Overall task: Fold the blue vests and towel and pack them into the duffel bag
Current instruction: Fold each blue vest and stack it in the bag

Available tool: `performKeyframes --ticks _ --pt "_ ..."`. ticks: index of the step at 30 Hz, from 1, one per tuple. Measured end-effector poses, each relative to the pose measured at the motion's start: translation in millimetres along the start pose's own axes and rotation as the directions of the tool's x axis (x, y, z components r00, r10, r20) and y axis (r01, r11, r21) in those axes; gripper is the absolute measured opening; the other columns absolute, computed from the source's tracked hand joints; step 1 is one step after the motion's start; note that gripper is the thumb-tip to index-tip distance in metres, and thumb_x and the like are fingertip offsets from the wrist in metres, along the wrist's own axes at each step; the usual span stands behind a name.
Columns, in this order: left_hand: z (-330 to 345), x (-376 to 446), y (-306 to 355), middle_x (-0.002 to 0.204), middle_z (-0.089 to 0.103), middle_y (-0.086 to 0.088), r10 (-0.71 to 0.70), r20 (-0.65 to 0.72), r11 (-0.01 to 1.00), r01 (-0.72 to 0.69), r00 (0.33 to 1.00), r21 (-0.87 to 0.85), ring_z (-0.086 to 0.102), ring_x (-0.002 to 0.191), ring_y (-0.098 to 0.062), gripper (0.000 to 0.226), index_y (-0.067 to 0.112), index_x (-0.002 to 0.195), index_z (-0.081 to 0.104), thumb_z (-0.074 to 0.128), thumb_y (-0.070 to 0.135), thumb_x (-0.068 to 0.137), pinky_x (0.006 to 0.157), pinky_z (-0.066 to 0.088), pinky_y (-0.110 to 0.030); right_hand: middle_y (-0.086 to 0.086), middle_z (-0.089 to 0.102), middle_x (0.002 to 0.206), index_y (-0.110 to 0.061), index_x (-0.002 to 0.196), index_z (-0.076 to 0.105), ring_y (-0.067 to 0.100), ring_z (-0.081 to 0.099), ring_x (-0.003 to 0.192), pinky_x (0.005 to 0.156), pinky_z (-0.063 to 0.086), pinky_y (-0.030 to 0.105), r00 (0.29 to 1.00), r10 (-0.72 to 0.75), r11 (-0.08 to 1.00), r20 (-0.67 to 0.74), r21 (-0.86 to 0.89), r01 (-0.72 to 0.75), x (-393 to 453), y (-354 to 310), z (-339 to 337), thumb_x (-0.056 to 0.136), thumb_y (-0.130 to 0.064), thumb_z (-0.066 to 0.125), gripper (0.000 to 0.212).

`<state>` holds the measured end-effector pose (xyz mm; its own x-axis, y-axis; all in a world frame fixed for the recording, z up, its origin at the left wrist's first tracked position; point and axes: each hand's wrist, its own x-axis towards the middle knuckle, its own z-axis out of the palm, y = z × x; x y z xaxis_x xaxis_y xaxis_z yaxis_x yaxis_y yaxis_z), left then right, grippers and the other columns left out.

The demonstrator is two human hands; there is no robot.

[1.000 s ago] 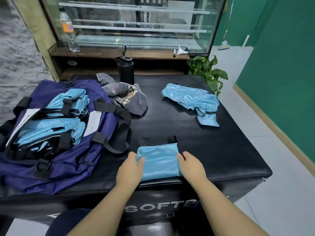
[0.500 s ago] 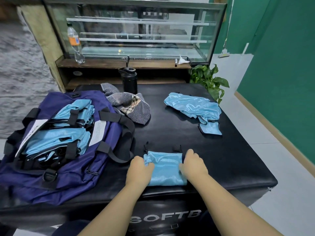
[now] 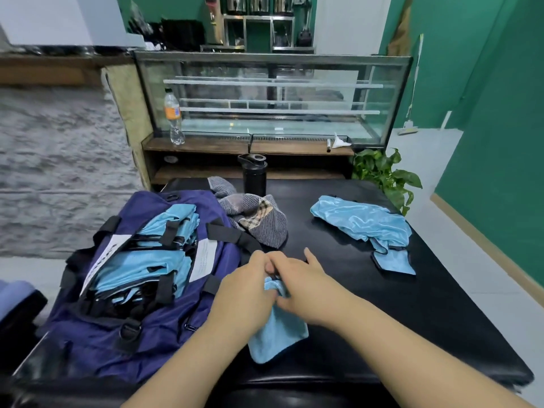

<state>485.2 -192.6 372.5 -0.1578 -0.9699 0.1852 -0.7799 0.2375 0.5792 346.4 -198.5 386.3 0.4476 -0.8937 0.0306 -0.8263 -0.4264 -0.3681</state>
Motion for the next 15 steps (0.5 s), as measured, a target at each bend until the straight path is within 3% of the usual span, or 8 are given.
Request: performKeyframes --ticks 3,6,8,11,15 --pt "-21.3 -3.7 -8.4 0.09 0.051 0.014 0.071 -0.001 0.996 -0.071 0.997 -0.053 0.05 0.08 -0.006 0.033 0.035 0.085 0.035 0.064 0.02 0.08 0.068 0.037 -0.024 -0.005 0.06 0.109 -0.022 0.12 0.042 0.015 0.051 0.108 0.115 0.014 0.037 0.999 -0.04 0.999 -0.018 -0.005 0.04 6.0 -8.1 0.8 0.089 -0.025 0.055 0.034" --pt "-41.0 -7.1 -25.7 0.088 0.052 0.013 0.023 -0.038 0.983 -0.029 0.999 -0.184 0.049 0.075 0.0 0.037 0.033 0.086 0.041 0.075 0.026 0.074 0.066 0.037 -0.015 -0.011 0.061 0.104 -0.027 0.107 0.055 0.011 0.054 0.098 0.087 0.04 0.027 0.994 -0.075 0.987 -0.08 0.137 0.085 11.9 -18.8 -2.1 0.089 -0.03 0.059 0.019" --pt "-51.0 -11.6 -38.8 0.088 0.059 0.012 -0.047 -0.025 0.962 0.038 0.999 -0.271 0.055 0.078 0.001 0.036 0.032 0.091 0.048 0.079 0.032 0.071 0.071 0.043 -0.016 -0.015 0.061 0.096 -0.031 0.096 0.057 0.005 0.055 0.091 0.079 0.043 0.025 0.991 -0.077 0.965 -0.113 0.241 0.103 16.5 -25.7 -2.9 0.087 -0.027 0.062 0.011" --pt "-59.1 -20.2 -60.8 0.095 0.065 0.014 -0.083 0.048 0.961 0.093 0.995 -0.262 0.06 0.088 0.001 0.035 0.033 0.102 0.055 0.072 0.039 0.072 0.084 0.049 -0.029 -0.015 0.064 0.086 -0.031 0.088 0.059 -0.001 0.057 0.079 0.073 0.045 0.019 0.986 -0.03 0.892 -0.163 0.44 0.1 25.4 -35.5 -2.5 0.086 -0.02 0.065 0.013" --pt "-71.2 -31.8 -87.8 0.092 0.066 0.021 -0.119 0.075 0.945 0.136 0.99 -0.297 0.061 0.086 0.003 0.027 0.036 0.103 0.059 0.071 0.031 0.08 0.08 0.049 -0.024 -0.012 0.066 0.079 -0.023 0.09 0.064 -0.003 0.058 0.068 0.063 0.043 0.011 0.979 0.088 0.774 -0.182 0.631 0.048 40.2 -47.5 1.6 0.086 -0.018 0.067 0.007"
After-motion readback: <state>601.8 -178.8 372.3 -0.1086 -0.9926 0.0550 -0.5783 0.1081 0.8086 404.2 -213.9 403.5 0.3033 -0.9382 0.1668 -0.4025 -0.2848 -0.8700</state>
